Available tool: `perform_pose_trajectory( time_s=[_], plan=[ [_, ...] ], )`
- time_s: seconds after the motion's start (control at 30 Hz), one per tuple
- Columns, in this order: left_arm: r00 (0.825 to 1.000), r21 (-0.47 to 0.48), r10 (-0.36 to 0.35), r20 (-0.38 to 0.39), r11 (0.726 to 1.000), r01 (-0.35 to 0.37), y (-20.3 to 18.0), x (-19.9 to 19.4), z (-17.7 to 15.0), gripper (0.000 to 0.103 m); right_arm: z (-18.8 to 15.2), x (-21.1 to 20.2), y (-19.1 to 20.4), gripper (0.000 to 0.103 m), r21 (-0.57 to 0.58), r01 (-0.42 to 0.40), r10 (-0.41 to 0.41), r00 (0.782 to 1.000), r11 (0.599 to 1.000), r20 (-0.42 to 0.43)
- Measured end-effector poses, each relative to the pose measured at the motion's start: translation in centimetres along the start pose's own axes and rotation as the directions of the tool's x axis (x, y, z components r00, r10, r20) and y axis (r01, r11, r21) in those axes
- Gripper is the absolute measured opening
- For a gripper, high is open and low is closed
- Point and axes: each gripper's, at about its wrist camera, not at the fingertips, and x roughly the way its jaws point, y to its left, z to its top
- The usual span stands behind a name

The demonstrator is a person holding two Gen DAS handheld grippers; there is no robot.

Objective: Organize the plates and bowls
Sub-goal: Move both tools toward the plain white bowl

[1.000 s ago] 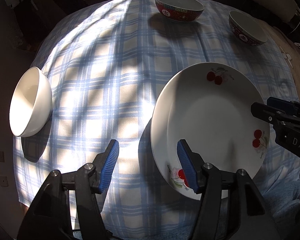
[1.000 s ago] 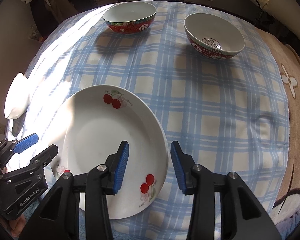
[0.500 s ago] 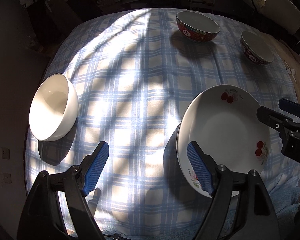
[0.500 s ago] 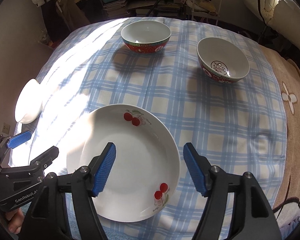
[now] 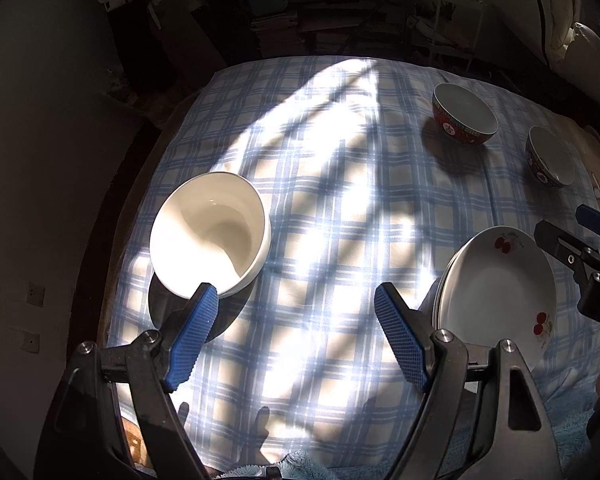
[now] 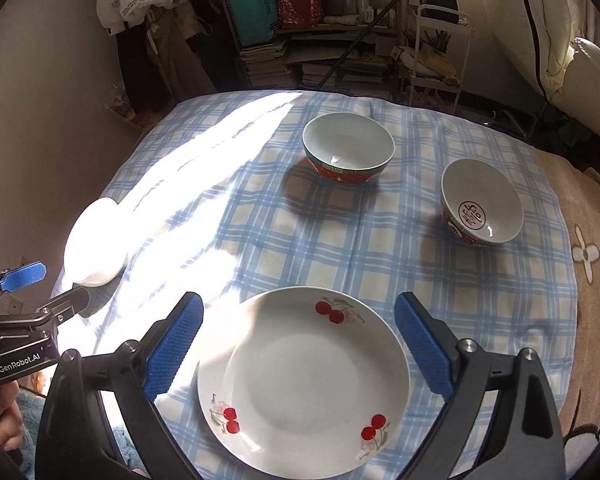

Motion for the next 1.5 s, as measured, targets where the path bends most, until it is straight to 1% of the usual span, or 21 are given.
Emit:
perform_pose_trajectory(
  time_s=[0.17,0.3,0.43,0.57,0.67,0.73,0.83,0.93,1.0,1.1,1.2,1.37,1.43,1.5],
  plan=[
    [1.0,-0.051,0.023,0.013,0.998,-0.023,3.4,-0.5,0.2,0.08,1.2,0.3,2.5,0.101,-0.018,-0.019,0.019,1.0,1.0,0.015],
    [0.997,-0.092,0.071,0.032,0.993,-0.068,6.1,-0.3,0.0,0.08,2.1,0.7,4.9,0.101,-0.043,-0.043,0.044,0.998,0.998,0.034],
    [0.998,-0.168,0.061,0.016,0.984,-0.058,8.8,0.2,-0.3,0.08,2.6,1.5,7.5,0.101,-0.082,-0.049,0.052,0.998,0.995,0.045],
    [0.997,-0.206,0.081,0.013,0.975,-0.076,10.9,1.1,-0.5,0.08,2.8,2.1,10.0,0.101,-0.129,-0.056,0.065,0.995,0.99,0.069],
    [0.999,-0.247,0.041,0.008,0.968,-0.038,12.5,2.1,-0.9,0.08,3.0,2.8,11.4,0.101,-0.148,-0.062,0.073,0.995,0.987,0.067],
    [0.999,-0.271,0.045,0.002,0.962,-0.043,13.4,2.9,-1.1,0.08,3.2,3.4,12.2,0.101,-0.153,-0.068,0.079,0.995,0.986,0.064],
    [0.999,-0.274,0.049,-0.004,0.96,-0.048,14.0,4.1,-1.1,0.08,3.5,4.4,13.0,0.101,-0.15,-0.084,0.093,0.994,0.985,0.052],
    [1.0,-0.279,0.008,-0.013,0.96,-0.011,14.8,5.5,-1.1,0.08,3.9,5.3,13.9,0.101,-0.145,-0.109,0.116,0.992,0.983,0.04],
    [1.0,-0.3,-0.018,-0.02,0.954,0.011,15.3,6.3,-1.1,0.08,3.9,5.8,14.6,0.101,-0.15,-0.133,0.14,0.99,0.98,0.034],
    [0.999,-0.306,-0.013,-0.036,0.952,0.001,15.6,7.4,-1.0,0.08,3.9,7.0,15.7,0.101,-0.158,-0.15,0.152,0.988,0.976,0.002],
    [0.997,-0.321,-0.033,-0.067,0.947,0.01,15.9,8.8,-1.0,0.08,3.9,8.6,16.7,0.101,-0.169,-0.161,0.157,0.987,0.972,-0.037],
    [0.992,-0.33,-0.039,-0.117,0.944,-0.002,16.6,11.2,-1.4,0.08,4.0,10.8,18.3,0.101,-0.175,-0.164,0.152,0.985,0.971,-0.082],
    [0.991,-0.343,-0.057,-0.121,0.939,0.012,17.0,11.9,-1.5,0.079,4.1,11.6,18.8,0.101,-0.16,-0.178,0.164,0.981,0.971,-0.1],
    [0.991,-0.344,-0.061,-0.119,0.939,0.017,17.1,12.3,-1.4,0.079,4.1,12.2,19.4,0.101,-0.165,-0.183,0.166,0.979,0.969,-0.115]
  ],
)
